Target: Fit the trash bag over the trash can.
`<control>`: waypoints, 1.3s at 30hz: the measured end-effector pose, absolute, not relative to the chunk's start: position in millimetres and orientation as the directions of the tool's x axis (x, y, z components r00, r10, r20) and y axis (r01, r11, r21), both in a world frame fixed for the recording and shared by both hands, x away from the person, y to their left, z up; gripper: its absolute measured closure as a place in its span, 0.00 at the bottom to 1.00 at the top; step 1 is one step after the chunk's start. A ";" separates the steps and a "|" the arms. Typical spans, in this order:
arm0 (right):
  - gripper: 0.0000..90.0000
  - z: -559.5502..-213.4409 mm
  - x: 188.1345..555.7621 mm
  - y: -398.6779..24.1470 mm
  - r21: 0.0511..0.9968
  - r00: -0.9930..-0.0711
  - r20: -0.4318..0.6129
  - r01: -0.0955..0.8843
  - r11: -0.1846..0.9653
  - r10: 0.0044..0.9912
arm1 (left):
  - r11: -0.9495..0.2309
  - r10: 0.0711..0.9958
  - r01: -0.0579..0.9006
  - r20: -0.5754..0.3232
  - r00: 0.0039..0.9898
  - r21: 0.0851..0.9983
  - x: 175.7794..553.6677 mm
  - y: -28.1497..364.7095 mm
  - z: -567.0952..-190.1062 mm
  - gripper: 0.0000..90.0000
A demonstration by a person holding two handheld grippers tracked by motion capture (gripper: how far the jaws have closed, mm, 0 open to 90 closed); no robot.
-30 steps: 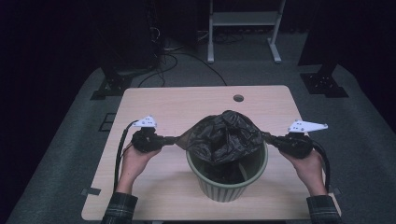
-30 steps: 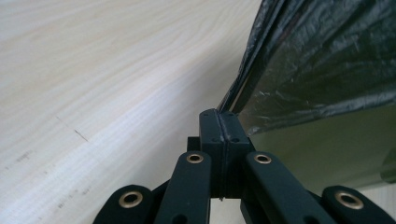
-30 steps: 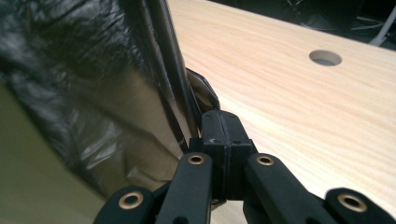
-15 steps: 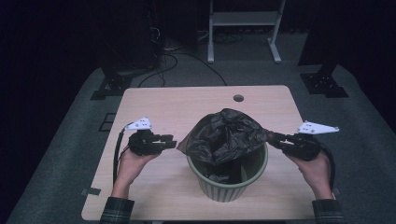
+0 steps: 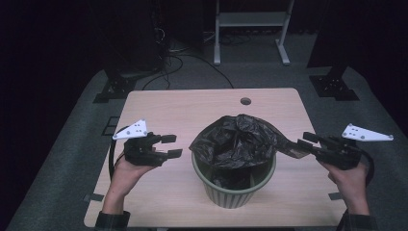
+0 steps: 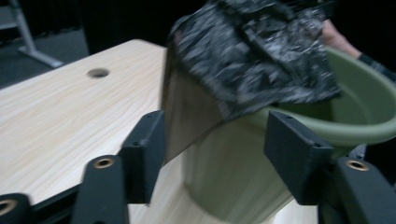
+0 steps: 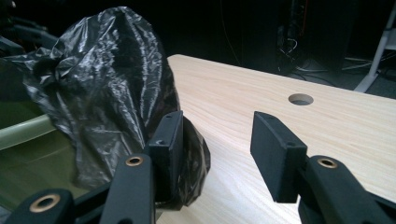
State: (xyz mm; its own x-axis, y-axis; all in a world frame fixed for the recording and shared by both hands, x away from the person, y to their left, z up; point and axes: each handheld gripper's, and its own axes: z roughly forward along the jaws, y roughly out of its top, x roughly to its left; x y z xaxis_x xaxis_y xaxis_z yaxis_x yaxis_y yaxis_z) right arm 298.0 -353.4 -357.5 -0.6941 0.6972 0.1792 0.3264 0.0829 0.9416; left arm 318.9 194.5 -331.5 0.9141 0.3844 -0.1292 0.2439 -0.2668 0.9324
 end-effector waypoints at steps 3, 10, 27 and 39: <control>0.60 -356.3 297.6 -349.0 0.942 -0.704 0.169 0.320 0.096 0.690 | -0.243 0.353 0.239 -0.144 0.925 0.940 320.8 185.9 -327.9 0.38; 0.61 -356.7 297.7 -343.9 0.943 -0.710 0.166 0.318 0.101 0.684 | -0.204 0.311 0.271 -0.200 0.929 0.941 333.9 168.9 -326.7 0.36; 0.59 -348.4 288.1 -343.5 0.956 -0.729 0.146 0.277 0.093 0.668 | -0.255 0.249 0.236 -0.172 0.953 0.938 330.4 165.2 -324.4 1.00; 0.52 -332.0 268.1 -332.5 0.975 -0.831 0.128 0.205 0.086 0.541 | -0.248 0.230 0.206 -0.149 0.962 0.947 311.0 177.6 -314.1 1.00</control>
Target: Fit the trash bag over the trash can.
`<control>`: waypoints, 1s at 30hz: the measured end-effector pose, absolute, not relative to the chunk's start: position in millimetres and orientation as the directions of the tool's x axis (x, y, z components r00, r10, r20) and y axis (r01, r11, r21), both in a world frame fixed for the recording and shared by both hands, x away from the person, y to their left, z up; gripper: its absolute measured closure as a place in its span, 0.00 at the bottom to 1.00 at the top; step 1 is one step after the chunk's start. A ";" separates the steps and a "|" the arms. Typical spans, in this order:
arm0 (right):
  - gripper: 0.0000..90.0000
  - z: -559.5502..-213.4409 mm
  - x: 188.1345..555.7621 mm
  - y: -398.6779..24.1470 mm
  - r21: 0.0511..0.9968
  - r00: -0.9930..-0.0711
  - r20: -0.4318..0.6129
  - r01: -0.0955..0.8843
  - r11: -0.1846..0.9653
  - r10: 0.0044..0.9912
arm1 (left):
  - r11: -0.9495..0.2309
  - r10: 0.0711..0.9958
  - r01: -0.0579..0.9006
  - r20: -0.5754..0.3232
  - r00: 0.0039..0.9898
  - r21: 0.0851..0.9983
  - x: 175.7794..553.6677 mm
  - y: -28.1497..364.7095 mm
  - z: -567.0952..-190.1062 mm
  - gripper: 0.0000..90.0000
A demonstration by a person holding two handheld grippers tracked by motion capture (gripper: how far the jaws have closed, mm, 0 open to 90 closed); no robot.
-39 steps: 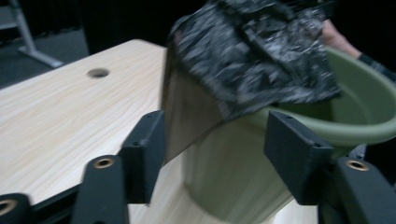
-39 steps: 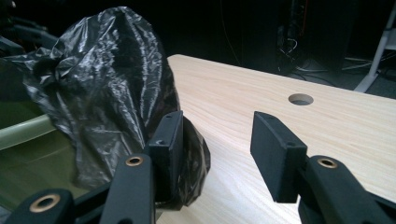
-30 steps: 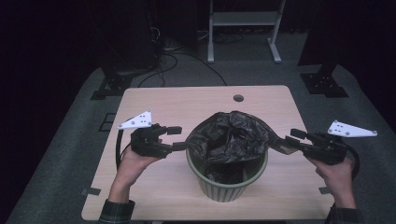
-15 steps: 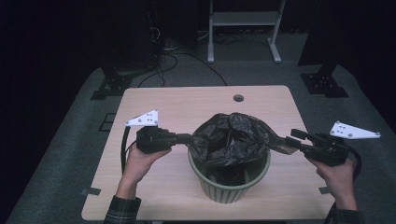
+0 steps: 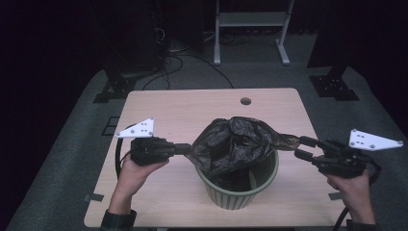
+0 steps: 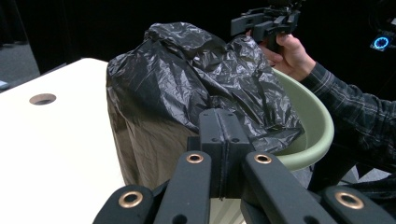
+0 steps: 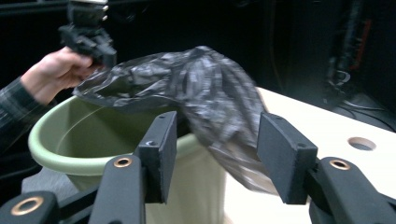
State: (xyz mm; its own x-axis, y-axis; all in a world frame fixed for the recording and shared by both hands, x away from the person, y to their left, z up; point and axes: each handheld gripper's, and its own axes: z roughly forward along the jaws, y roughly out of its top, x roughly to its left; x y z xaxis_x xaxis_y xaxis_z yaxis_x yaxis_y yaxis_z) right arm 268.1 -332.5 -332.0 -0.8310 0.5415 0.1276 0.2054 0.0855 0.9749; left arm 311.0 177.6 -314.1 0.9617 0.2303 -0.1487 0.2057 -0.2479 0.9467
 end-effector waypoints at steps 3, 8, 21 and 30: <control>0.51 -332.5 274.6 -316.9 0.973 -0.849 0.119 0.203 0.110 0.515 | -0.240 0.224 0.203 -0.150 0.963 0.949 310.0 175.8 -313.1 1.00; 0.68 -336.0 288.7 -299.1 0.963 -0.860 0.130 0.228 0.143 0.493 | -0.237 0.211 0.195 -0.145 0.967 0.952 308.6 174.6 -311.0 1.00; 1.00 -338.5 250.5 -298.2 0.967 -0.883 0.104 0.197 0.160 0.459 | -0.231 0.201 0.216 -0.171 0.965 0.949 277.6 178.3 -319.0 1.00; 1.00 -340.6 217.2 -301.1 0.953 -0.909 0.116 0.215 0.213 0.400 | -0.229 0.155 0.249 -0.217 0.964 0.941 252.0 181.8 -330.6 1.00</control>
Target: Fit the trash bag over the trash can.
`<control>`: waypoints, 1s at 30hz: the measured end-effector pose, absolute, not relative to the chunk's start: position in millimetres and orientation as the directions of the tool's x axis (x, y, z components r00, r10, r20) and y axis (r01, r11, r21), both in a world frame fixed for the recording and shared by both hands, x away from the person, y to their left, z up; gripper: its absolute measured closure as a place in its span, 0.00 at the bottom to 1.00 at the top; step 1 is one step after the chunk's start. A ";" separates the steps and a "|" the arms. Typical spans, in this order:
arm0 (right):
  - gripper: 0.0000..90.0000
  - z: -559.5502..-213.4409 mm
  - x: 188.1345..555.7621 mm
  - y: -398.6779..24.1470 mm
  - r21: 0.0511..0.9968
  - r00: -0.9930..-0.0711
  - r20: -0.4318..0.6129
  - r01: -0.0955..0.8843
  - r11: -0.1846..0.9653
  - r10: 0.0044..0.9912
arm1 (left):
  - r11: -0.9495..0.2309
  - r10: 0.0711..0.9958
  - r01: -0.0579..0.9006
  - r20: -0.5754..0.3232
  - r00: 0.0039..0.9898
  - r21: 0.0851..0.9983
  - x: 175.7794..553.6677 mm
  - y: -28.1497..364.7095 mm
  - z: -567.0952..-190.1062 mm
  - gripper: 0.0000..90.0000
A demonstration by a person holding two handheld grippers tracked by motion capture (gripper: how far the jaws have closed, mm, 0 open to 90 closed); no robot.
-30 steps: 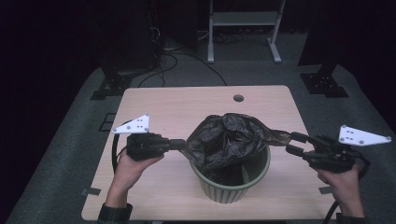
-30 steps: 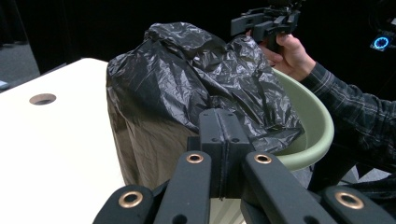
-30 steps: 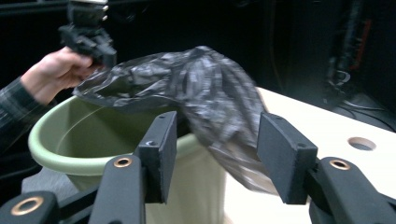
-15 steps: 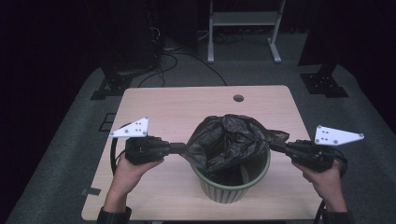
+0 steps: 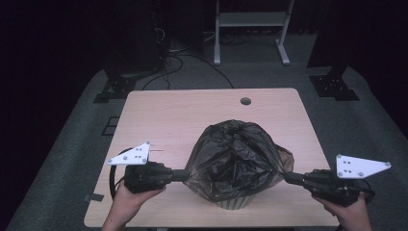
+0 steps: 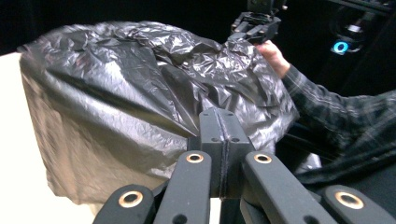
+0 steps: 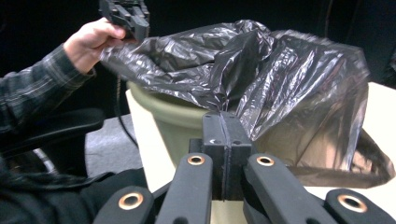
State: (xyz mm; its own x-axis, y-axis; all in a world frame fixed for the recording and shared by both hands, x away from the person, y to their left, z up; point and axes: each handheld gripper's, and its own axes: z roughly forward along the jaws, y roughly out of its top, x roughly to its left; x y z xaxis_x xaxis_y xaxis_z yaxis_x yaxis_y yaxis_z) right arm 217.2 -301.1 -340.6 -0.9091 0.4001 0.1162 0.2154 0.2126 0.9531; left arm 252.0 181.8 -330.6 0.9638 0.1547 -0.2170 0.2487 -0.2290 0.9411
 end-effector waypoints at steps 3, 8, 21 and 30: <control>1.00 -345.4 211.3 -301.0 0.945 -0.914 0.134 0.234 0.228 0.384 | -0.262 0.154 0.263 -0.229 0.961 0.929 246.3 180.6 -338.5 1.00; 1.00 -363.3 211.9 -299.5 0.922 -0.903 0.169 0.287 0.260 0.395 | -0.293 0.158 0.306 -0.270 0.950 0.906 245.7 177.2 -358.2 1.00; 1.00 -416.2 240.5 -292.8 0.836 -0.837 0.221 0.427 0.344 0.501 | -0.378 0.258 0.378 -0.296 0.920 0.845 269.8 171.1 -401.0 1.00; 1.00 -438.7 253.8 -299.0 0.788 -0.803 0.234 0.487 0.376 0.548 | -0.425 0.301 0.419 -0.311 0.901 0.802 280.9 171.6 -421.9 1.00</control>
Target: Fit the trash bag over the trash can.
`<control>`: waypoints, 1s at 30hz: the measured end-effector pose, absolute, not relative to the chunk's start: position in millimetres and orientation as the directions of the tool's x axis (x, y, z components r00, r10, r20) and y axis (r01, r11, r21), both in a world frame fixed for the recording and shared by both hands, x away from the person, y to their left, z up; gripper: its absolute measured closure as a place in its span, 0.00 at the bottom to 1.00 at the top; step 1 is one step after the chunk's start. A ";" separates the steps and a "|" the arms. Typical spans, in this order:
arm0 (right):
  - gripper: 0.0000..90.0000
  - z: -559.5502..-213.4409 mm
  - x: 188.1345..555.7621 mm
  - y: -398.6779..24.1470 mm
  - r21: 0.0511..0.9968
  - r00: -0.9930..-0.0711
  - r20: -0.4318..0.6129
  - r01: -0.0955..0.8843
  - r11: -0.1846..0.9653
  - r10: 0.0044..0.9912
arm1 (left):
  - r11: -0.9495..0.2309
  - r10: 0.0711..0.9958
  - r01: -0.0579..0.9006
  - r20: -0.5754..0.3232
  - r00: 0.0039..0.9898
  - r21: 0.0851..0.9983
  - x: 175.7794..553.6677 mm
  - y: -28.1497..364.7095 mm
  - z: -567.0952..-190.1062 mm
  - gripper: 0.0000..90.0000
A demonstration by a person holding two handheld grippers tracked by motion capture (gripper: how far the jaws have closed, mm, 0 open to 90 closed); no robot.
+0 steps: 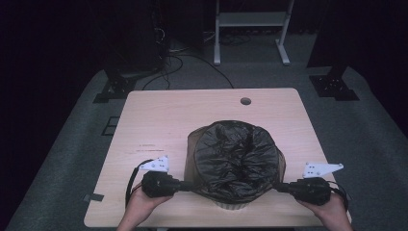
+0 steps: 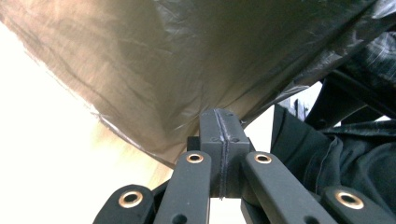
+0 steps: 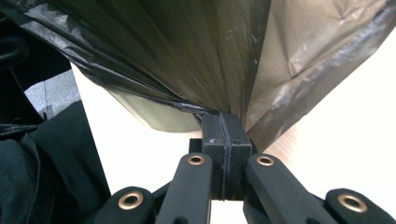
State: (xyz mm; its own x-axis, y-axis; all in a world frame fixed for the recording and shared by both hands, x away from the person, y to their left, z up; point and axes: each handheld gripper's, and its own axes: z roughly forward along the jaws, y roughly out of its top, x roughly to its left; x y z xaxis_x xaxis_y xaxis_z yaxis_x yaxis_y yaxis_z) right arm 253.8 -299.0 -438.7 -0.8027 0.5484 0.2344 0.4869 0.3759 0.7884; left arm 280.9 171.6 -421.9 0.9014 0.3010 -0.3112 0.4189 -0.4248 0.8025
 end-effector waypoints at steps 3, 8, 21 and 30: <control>0.95 -442.1 253.6 -300.5 0.784 -0.799 0.243 0.495 0.374 0.550 | -0.416 0.310 0.416 -0.304 0.901 0.809 280.6 173.4 -423.1 1.00; 0.45 -428.7 251.4 -312.8 0.828 -0.815 0.243 0.457 0.325 0.525 | -0.321 0.318 0.375 -0.274 0.908 0.870 276.6 188.9 -402.3 0.74; 0.13 -379.1 268.3 -313.2 0.935 -0.901 0.143 0.258 0.243 0.410 | -0.300 0.297 0.194 -0.102 0.949 0.934 294.0 177.6 -355.3 0.22; 0.08 -369.1 287.4 -290.0 0.937 -0.937 0.106 0.207 0.283 0.333 | -0.334 0.198 0.166 -0.103 0.975 0.928 307.7 153.8 -357.5 0.09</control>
